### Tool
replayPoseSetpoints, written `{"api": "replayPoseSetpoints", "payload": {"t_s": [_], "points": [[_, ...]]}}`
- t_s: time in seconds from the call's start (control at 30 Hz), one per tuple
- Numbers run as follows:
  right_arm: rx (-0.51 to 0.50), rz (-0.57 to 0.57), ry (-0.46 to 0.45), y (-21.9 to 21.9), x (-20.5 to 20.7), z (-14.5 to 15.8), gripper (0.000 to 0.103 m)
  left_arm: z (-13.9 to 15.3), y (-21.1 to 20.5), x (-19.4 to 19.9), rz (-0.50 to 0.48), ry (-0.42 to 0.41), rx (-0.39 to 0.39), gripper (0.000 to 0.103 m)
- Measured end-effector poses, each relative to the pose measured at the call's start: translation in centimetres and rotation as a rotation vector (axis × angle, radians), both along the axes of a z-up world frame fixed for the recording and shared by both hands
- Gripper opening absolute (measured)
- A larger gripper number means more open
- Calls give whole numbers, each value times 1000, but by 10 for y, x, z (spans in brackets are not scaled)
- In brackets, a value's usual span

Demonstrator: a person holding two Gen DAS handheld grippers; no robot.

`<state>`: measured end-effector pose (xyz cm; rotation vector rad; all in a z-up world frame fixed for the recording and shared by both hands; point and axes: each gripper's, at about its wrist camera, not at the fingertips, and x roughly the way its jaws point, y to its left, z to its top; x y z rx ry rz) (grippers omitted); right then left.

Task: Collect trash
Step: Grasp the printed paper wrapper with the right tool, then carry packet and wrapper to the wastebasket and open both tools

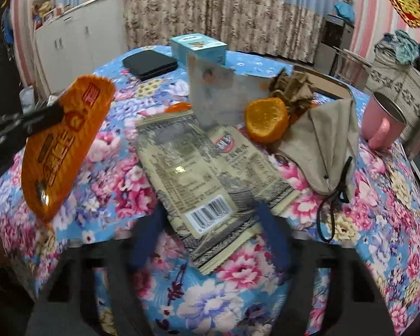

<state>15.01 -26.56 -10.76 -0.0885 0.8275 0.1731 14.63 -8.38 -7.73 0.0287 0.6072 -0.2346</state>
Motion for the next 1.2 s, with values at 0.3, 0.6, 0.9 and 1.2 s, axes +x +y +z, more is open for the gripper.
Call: {"api": "replayPoseSetpoints", "payload": {"t_s": [0.3,0.6,0.9,1.2], "points": [[172,57,-168,-10,-36,40,6,-4,7,3,-12,29,-54,0],[282,40,-262,-18,-74,72,6,-28,29,-17,14,54,-61,0],[278,-34,-283,-54,-71,85,6,11,37,-26,17,-9,-40,0],[267,-41,-340,-79,-88,113,6,63,9,-35,-12,-63,-38,0]]}}
